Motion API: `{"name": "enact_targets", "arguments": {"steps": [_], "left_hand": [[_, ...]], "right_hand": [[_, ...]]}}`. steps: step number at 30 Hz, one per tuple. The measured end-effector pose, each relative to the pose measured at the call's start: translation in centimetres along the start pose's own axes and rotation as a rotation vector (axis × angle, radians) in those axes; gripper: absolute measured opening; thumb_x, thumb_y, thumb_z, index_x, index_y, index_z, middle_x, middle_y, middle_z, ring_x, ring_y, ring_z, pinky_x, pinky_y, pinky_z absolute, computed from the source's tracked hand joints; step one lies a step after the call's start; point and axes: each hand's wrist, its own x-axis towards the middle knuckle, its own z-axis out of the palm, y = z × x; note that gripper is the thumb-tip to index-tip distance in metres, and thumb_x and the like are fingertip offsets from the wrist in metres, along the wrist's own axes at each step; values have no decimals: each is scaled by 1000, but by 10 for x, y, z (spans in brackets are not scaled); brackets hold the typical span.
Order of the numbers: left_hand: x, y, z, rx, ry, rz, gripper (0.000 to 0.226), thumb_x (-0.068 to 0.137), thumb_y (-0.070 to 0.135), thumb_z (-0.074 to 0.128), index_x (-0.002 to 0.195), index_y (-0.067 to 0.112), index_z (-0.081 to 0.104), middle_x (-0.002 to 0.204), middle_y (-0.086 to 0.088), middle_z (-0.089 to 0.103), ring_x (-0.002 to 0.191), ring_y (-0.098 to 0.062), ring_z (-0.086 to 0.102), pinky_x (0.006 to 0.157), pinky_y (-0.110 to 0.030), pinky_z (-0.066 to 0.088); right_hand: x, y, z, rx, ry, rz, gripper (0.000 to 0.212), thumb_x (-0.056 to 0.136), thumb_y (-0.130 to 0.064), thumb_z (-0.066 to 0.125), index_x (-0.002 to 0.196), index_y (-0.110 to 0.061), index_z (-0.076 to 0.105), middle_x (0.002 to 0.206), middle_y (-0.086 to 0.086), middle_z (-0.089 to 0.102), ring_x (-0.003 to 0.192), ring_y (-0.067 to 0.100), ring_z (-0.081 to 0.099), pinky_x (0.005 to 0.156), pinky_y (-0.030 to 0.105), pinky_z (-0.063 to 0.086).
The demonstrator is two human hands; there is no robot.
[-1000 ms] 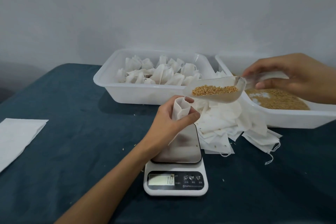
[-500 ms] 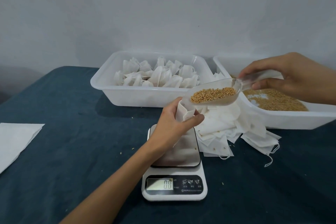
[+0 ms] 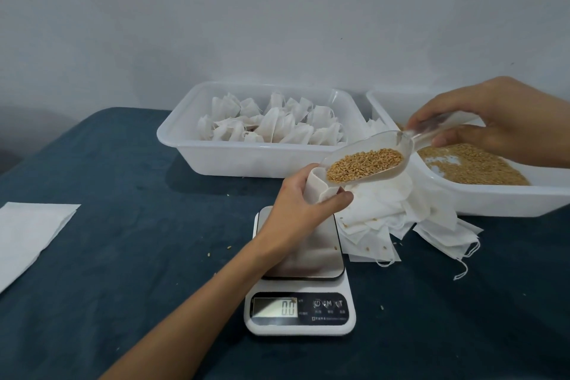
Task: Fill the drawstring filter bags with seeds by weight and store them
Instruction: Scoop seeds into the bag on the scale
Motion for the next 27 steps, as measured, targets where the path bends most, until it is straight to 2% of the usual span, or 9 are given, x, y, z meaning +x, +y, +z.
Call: {"name": "enact_targets", "arguments": {"steps": [6, 10, 12, 14, 16, 21, 27], "left_hand": [[-1, 0, 0, -6, -23, -7, 23, 91, 16, 80, 110, 11, 69, 98, 5, 74, 92, -8, 67, 86, -18, 51], [-1, 2, 1, -4, -21, -14, 25, 91, 16, 80, 111, 10, 68, 103, -4, 74, 95, -12, 66, 93, -29, 51], [-2, 2, 1, -5, -17, -20, 28, 90, 18, 81, 113, 10, 67, 106, -8, 73, 97, -19, 67, 97, -34, 52], [-2, 2, 1, -3, -19, -33, 34, 88, 22, 82, 117, 13, 67, 109, -5, 74, 105, -24, 68, 103, -41, 51], [-2, 2, 1, -2, -23, -48, 39, 88, 24, 83, 122, 15, 66, 113, 0, 74, 110, -20, 68, 107, -43, 52], [-1, 1, 1, -13, -27, -47, 37, 88, 20, 83, 121, 18, 67, 111, 4, 76, 107, -12, 70, 99, -27, 54], [-1, 2, 1, -25, -28, -42, 34, 89, 16, 83, 119, 15, 67, 106, 2, 77, 100, -9, 70, 93, -23, 54]], "right_hand": [[5, -1, 2, -29, -10, -24, 39, 81, -17, 76, 112, -41, 70, 106, -40, 64, 99, -17, 59, 86, 17, 42], [6, 0, 2, -47, -2, -43, 39, 81, -14, 77, 112, -38, 71, 106, -41, 64, 97, -17, 60, 85, 4, 39], [6, 1, 2, -53, 4, -50, 41, 80, -11, 79, 112, -36, 72, 106, -39, 65, 97, -17, 59, 86, -2, 36], [6, 0, 2, -54, 2, -52, 41, 80, -11, 79, 112, -35, 72, 101, -34, 68, 97, -17, 59, 86, -3, 35], [6, -1, 3, -59, -1, -59, 41, 79, -12, 78, 112, -36, 71, 99, -34, 68, 97, -19, 58, 85, -3, 34], [6, -3, 2, -74, 2, -55, 41, 80, -13, 77, 113, -36, 71, 101, -33, 66, 97, -20, 55, 84, -4, 33], [5, -7, 1, -61, 3, -46, 41, 80, -9, 78, 113, -33, 72, 100, -26, 69, 98, -17, 56, 85, -3, 34]]}}
